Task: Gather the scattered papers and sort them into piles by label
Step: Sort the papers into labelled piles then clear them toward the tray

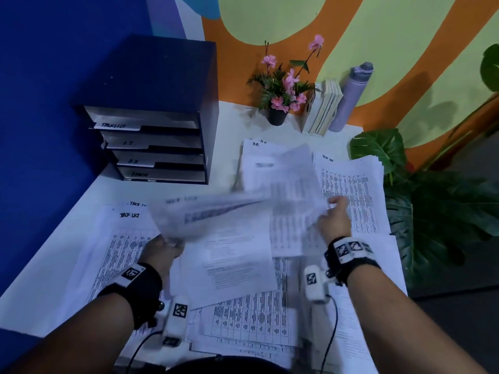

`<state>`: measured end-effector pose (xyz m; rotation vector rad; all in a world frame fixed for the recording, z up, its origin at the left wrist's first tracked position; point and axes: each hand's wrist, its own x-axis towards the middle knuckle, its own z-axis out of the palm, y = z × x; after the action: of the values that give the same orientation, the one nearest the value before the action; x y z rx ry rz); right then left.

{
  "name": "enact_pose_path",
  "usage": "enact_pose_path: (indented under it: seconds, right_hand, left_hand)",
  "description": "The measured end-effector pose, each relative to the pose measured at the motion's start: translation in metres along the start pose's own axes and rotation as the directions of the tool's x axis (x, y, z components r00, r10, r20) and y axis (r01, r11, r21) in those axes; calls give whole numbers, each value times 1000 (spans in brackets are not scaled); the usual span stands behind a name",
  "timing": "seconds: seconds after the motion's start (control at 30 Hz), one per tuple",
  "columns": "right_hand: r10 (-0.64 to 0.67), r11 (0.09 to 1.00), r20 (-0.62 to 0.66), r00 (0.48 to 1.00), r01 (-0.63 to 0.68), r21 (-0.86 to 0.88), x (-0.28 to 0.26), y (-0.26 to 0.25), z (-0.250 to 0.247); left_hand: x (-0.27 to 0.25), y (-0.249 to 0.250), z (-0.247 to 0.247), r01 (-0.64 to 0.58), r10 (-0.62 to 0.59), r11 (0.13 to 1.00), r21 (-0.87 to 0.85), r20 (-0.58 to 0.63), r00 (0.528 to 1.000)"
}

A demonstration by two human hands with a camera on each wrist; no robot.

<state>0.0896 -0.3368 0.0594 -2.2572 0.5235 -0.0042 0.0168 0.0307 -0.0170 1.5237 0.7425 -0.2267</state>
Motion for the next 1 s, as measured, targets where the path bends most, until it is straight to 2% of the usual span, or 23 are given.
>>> enact_pose_path:
  seconds: [0.07, 0.13, 0.3, 0.43, 0.5, 0.53, 0.57, 0.63, 0.7, 0.77, 0.83, 0.93, 1.0]
  right_hand:
    - [-12, 989, -124, 992, -6, -149, 28, 7, -25]
    - [-9, 951, -156, 988, -40, -307, 50, 17, -45]
    - [33, 856, -131, 991, -95, -508, 85, 33, -64]
    - [120, 716, -115, 986, -166, -678, 92, 29, -66]
    - [92, 682, -81, 992, -122, -721, 87, 21, -63]
    - [60, 717, -28, 998, -63, -694, 84, 17, -57]
    - [20, 792, 42, 999, 10, -610, 77, 11, -49]
    - [-22, 959, 200, 980, 77, -272, 55, 2, -24]
    - [8, 999, 367, 930, -24, 37, 25, -1, 7]
    - [75, 956, 475, 877, -198, 215, 0, 5, 39]
    - [101, 921, 471, 876, -262, 289, -14, 13, 65]
    - [85, 946, 328, 941, -180, 270, -26, 17, 82]
    - [99, 939, 254, 962, -175, 295, -27, 19, 83]
  left_hand:
    - [2, -1, -2, 5, -5, 999, 37, -26, 1000]
    - [-4, 2, -1, -18, 19, 998, 62, -21, 1000]
    - [-9, 4, 1, -69, 79, 980, 186, -50, 996]
    - [-14, 6, 2, -109, 126, 967, 231, -57, 990]
    - [-16, 9, 4, -123, 140, 969, 216, -68, 988]
    - [-18, 11, 5, -133, 149, 971, 197, -68, 986]
    - [-19, 12, 6, -134, 151, 972, 193, -74, 986]
    - [-20, 13, 8, -154, 170, 970, 186, -74, 983]
    - [-21, 14, 11, -170, 186, 968, 183, -78, 979]
    - [-22, 16, 11, -178, 196, 967, 181, -83, 977]
    - [-23, 16, 11, -184, 201, 967, 175, -86, 976]
    - [-24, 14, 6, -172, 192, 965, 198, -85, 978]
    - [-23, 14, -1, -190, 216, 952, 238, -87, 973]
